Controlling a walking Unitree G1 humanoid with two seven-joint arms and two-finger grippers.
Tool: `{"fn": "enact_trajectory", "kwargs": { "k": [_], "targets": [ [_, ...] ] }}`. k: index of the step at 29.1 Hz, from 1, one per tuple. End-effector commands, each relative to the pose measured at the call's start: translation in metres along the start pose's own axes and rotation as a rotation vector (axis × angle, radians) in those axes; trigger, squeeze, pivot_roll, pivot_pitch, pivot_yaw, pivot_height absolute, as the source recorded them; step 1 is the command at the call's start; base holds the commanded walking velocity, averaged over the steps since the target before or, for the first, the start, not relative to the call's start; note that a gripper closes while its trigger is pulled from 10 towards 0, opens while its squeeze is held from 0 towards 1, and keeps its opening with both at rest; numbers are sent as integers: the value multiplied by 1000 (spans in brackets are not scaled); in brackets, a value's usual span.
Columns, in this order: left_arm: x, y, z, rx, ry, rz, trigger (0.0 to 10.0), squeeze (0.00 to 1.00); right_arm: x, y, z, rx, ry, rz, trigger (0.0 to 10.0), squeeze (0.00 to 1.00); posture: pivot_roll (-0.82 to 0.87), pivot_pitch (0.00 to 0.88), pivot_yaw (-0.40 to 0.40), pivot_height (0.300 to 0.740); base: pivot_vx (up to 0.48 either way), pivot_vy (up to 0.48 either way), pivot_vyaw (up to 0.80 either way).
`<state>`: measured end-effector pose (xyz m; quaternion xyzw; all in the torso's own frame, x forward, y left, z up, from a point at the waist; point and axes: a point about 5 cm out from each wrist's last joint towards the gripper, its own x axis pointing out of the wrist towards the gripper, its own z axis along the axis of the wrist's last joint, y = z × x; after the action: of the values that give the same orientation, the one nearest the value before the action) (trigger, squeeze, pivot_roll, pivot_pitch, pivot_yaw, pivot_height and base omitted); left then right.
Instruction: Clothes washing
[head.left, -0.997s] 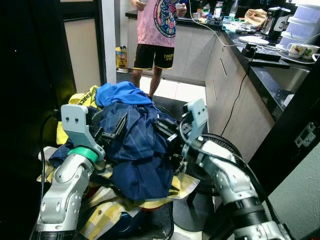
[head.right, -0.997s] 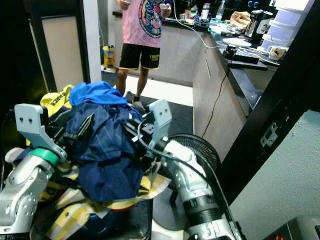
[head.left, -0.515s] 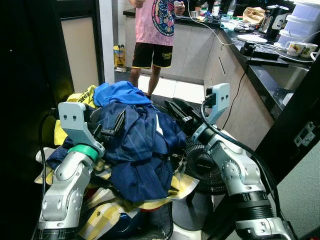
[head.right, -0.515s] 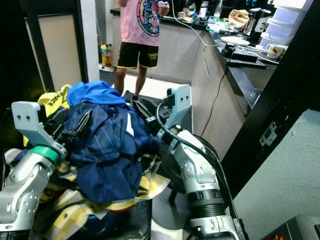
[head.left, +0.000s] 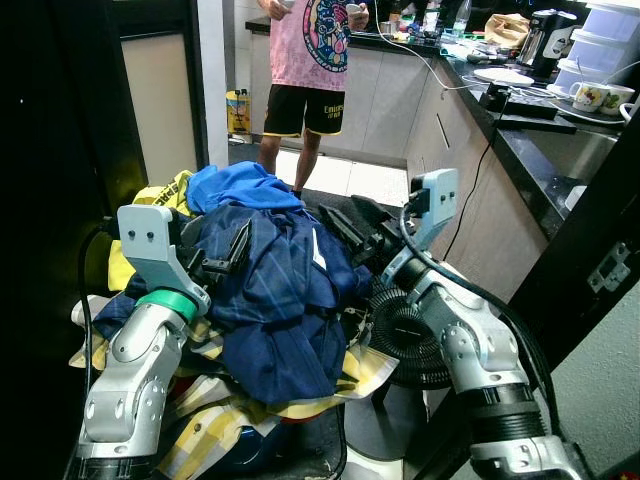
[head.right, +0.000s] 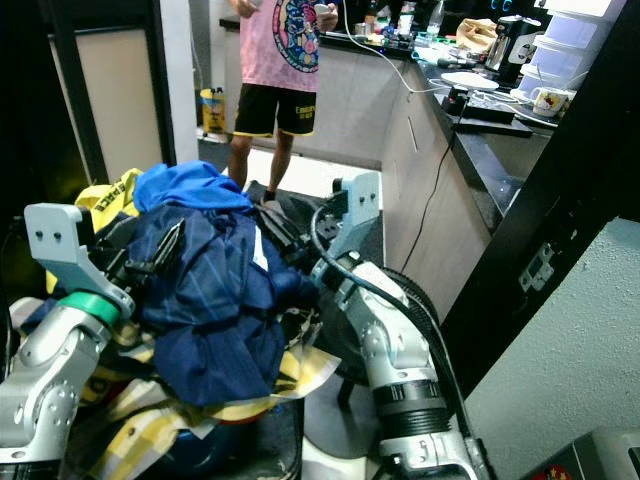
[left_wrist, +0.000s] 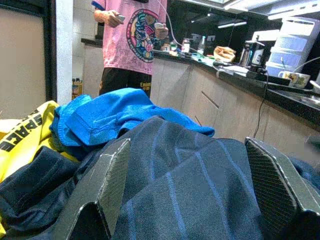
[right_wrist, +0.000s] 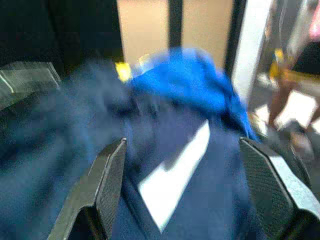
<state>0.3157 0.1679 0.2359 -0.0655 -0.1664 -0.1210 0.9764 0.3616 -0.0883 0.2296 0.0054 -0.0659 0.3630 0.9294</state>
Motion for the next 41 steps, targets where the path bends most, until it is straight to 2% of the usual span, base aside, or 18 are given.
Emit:
{"fn": "enact_trajectory", "kwargs": {
  "k": [1, 3, 9, 12, 14, 15, 17, 19, 21, 23, 24, 28, 29, 31, 34, 37, 41],
  "targets": [
    [-1, -3, -10, -2, 44, -15, 10000, 0, 0, 1, -10, 13, 58, 12, 10000, 0, -1, 27, -45, 740, 0, 0, 0],
    [-1, -4, -11, -2, 51, -17, 10000, 0, 4, 5, -13, 92, 79, 52, 10000, 0, -2, 28, -46, 740, 0, 0, 0],
    [-2, 3, -8, -10, 30, 37, 10000, 0, 14, 16, -11, 70, 94, 135, 10000, 0, 2, 31, -48, 740, 0, 0, 0],
    [4, 25, 7, 56, -82, 219, 10000, 0, 25, 28, -1, 40, 73, 212, 10000, 0, 2, 24, -52, 740, 0, 0, 0],
    [5, 23, 8, 40, -87, 197, 10000, 0, 26, 30, 0, 36, 71, 228, 10000, 0, 2, 24, -52, 740, 0, 0, 0],
    [3, 12, 9, 31, -80, 84, 10000, 0, 26, 33, 1, 32, 72, 249, 10000, 0, 2, 20, -50, 740, 0, 0, 0],
    [-1, 9, 6, 43, -59, 46, 10000, 0, 24, 33, 1, 32, 72, 252, 10000, 0, 2, 15, -50, 740, 0, 0, 0],
    [-14, 7, 1, 70, -31, 0, 10000, 0, 20, 32, 1, 32, 71, 253, 10000, 0, 2, 11, -47, 740, 0, 0, 0],
    [-14, 7, 1, 70, -31, 0, 10000, 0, 20, 32, 1, 32, 71, 253, 10000, 0, 2, 11, -47, 740, 0, 0, 0],
    [-30, 10, -1, 79, -37, -8, 10000, 0, 16, 31, 2, 30, 67, 250, 10000, 0, 3, 7, -42, 740, 0, 0, 0],
    [-30, 10, -1, 79, -37, -8, 10000, 0, 16, 31, 2, 30, 67, 250, 10000, 0, 3, 7, -42, 740, 0, 0, 0],
    [-56, 12, 2, 69, -82, 8, 10000, 0, 9, 30, 7, 29, 42, 249, 10000, 0, 10, 1, -41, 740, 0, 0, 0],
    [-56, 12, 2, 69, -82, 8, 10000, 0, 9, 30, 7, 29, 42, 249, 10000, 0, 10, 1, -41, 740, 0, 0, 0],
    [-67, 11, 0, 79, -64, 1, 10000, 0, 6, 32, 11, 36, 28, 259, 10000, 0, 12, 0, -41, 740, 0, 0, 0],
    [-75, 11, -3, 87, -43, 15, 10000, 0, 4, 34, 13, 36, 25, 276, 10000, 0, 9, 0, -40, 740, 0, 0, 0],
    [-78, 12, -4, 87, -38, 26, 10000, 0, 3, 35, 13, 34, 30, 291, 10000, 0, 9, 0, -40, 740, 0, 0, 0],
    [-88, 20, -6, 63, -24, 97, 10000, 0, -1, 44, 11, 14, 66, 383, 10000, 0, 15, 0, -46, 740, 0, 0, 0]
  ]
}}
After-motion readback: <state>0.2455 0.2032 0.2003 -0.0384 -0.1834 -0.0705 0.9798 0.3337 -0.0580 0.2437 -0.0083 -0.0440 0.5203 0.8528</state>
